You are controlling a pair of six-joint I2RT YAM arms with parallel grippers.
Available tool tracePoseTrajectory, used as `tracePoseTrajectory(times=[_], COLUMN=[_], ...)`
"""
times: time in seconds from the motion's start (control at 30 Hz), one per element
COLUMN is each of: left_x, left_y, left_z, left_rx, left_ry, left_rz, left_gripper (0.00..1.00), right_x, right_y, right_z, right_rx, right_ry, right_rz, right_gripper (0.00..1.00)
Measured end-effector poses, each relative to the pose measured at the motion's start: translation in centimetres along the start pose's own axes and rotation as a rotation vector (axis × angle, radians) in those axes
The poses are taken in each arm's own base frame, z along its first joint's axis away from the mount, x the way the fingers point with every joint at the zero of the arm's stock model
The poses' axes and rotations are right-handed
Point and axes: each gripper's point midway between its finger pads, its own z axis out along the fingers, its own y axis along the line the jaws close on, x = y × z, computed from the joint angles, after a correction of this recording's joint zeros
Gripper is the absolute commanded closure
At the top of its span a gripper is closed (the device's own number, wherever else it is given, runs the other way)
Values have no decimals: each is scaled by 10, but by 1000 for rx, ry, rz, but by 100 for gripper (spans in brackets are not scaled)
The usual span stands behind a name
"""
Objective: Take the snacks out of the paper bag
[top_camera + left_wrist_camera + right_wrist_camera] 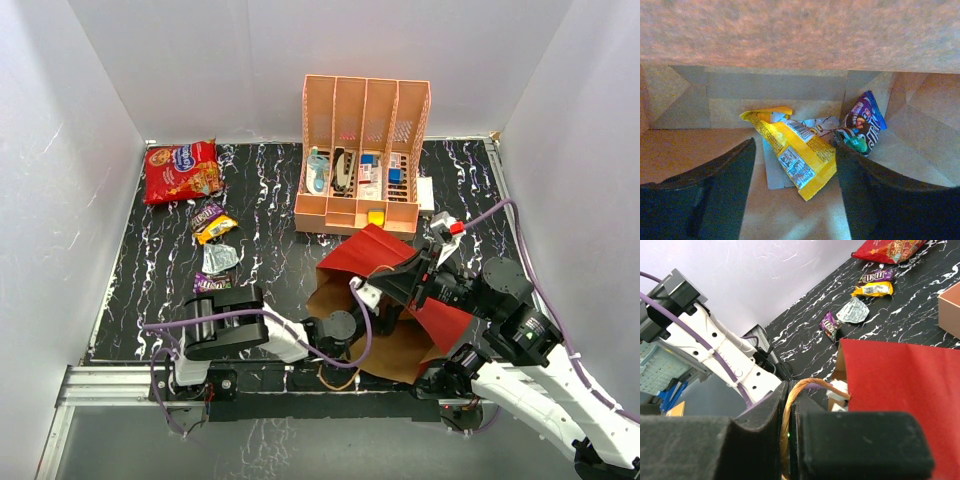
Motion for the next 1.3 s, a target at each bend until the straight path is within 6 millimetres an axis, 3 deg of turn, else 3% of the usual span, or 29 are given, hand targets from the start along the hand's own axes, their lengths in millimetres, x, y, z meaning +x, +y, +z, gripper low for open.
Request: tracePoseTrajectory(times=[0.17,0.3,0.47,0.8,1.03,1.2,1.3], left_x=[3,0,-1,11,10,0,-1], left_y=[-12,-36,-56,-61,-60,-66,-65], left_z=[-15,-20,-25,-38,-35,-18,-11], left_rx=[109,228,322,341,315,268,231], left_ry=[10,15,14,38,45,49,59], left_rz=[-40,-143,-242,-231,-277,-333,-354], left_gripper=[53,62,62,65,53,51,45], right_x=[4,6,3,-24,-32,-32,-32], right_y=[-4,-5,-8,-9,-6,-5,-5], right_z=[-1,-2,-1,6,7,7,7], right_rx=[19,23,44,68,65,57,55], right_ry=[16,24,12,-81,-99,-95,-93], right_rz=[-4,-1,-2,-26,-34,-35,-36], right_gripper=[92,92,92,92,92,92,92])
